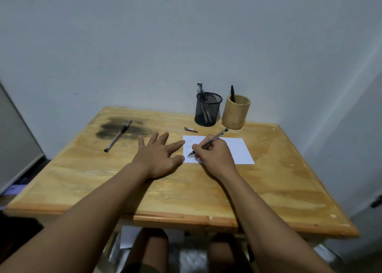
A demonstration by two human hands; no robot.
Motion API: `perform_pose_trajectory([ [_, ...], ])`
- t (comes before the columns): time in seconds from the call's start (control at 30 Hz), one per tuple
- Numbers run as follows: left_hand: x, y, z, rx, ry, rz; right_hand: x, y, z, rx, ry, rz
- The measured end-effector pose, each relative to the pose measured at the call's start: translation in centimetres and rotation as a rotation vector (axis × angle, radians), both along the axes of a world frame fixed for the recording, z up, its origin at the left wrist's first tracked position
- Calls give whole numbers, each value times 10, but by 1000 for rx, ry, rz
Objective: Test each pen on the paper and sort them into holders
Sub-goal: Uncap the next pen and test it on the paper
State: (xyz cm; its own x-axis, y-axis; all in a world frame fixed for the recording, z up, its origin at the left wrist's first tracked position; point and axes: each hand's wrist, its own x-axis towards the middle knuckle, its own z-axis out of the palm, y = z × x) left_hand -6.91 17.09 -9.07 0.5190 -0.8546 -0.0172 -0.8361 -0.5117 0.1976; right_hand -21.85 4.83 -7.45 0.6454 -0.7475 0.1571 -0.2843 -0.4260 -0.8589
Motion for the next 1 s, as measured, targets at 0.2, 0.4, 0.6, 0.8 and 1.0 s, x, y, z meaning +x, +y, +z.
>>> perform_pose_trajectory([
  [0.2, 1, 0, 0, -12, -9, 5, -2, 0, 2, -4, 37, 8],
  [0.4, -2, 1, 2, -26, 2, 6, -3, 1, 2, 6, 29, -25],
  [0.6, -3, 3, 2, -36, 6, 3, -4, 4, 3, -3, 28, -69],
  [0.8, -3, 3, 1, -49, 0, 6, -5, 5, 5, 14, 29, -90],
  [1.0, -1, 1, -1, -53, -12, 7, -7, 7, 7, 27, 21, -99],
])
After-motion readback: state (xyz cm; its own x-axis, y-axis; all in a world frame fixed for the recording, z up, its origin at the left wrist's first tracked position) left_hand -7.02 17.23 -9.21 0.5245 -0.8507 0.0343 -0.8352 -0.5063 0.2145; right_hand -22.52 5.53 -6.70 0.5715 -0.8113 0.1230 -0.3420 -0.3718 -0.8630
